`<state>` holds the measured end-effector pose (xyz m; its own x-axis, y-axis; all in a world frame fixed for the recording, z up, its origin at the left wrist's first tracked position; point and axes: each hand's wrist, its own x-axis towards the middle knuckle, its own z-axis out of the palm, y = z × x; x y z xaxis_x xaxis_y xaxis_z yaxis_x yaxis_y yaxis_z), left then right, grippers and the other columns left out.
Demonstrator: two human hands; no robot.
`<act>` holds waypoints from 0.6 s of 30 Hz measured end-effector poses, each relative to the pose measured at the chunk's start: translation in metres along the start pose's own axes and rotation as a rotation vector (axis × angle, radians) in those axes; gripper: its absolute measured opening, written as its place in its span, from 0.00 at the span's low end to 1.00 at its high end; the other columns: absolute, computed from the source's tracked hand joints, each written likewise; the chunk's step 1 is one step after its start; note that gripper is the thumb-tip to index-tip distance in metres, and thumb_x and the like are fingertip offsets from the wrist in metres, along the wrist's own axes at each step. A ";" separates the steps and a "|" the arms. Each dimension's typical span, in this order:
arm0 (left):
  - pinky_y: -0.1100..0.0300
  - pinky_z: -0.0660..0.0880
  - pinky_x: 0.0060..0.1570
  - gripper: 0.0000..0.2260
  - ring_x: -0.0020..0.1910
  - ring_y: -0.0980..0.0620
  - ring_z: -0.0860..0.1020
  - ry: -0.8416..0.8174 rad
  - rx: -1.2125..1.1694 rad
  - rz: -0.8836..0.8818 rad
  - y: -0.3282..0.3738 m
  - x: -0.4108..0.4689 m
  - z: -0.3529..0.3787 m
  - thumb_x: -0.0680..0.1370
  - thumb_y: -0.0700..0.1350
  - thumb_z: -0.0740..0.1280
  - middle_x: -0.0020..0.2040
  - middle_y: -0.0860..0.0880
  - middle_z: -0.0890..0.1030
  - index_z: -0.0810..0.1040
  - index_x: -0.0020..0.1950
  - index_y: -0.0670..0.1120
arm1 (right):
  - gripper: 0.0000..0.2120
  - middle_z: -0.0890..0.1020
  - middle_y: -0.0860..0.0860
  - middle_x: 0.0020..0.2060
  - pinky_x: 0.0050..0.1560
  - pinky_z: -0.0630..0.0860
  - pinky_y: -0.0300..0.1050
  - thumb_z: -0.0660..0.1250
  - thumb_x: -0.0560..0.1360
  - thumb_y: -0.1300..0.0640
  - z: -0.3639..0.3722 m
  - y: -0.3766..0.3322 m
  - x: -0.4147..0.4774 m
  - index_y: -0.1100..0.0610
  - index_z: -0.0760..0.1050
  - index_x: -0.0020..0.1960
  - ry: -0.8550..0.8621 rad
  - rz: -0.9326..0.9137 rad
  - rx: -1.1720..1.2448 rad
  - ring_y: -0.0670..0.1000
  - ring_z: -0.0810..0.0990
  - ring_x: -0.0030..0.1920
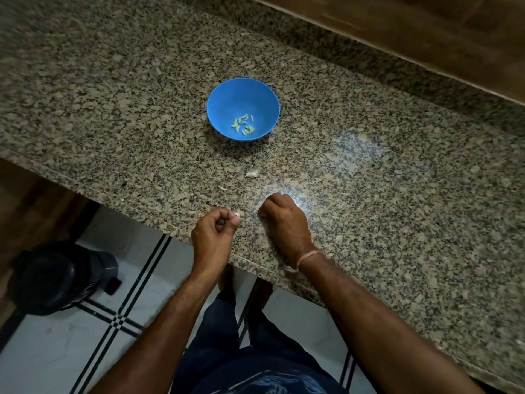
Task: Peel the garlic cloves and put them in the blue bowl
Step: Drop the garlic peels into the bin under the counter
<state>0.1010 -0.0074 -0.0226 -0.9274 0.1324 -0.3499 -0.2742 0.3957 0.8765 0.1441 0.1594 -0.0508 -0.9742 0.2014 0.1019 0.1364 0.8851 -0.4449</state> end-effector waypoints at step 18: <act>0.56 0.79 0.43 0.07 0.41 0.51 0.82 0.056 -0.046 0.021 -0.015 -0.012 -0.042 0.79 0.42 0.73 0.39 0.52 0.83 0.81 0.42 0.51 | 0.12 0.77 0.53 0.31 0.27 0.72 0.41 0.61 0.85 0.62 -0.009 -0.084 -0.005 0.60 0.73 0.43 -0.243 0.739 1.024 0.50 0.74 0.29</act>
<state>0.1055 -0.0526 -0.0174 -0.9454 0.0888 -0.3136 -0.2650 0.3506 0.8982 0.1391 0.0877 -0.0055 -0.7490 0.3266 -0.5764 0.5612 -0.1495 -0.8140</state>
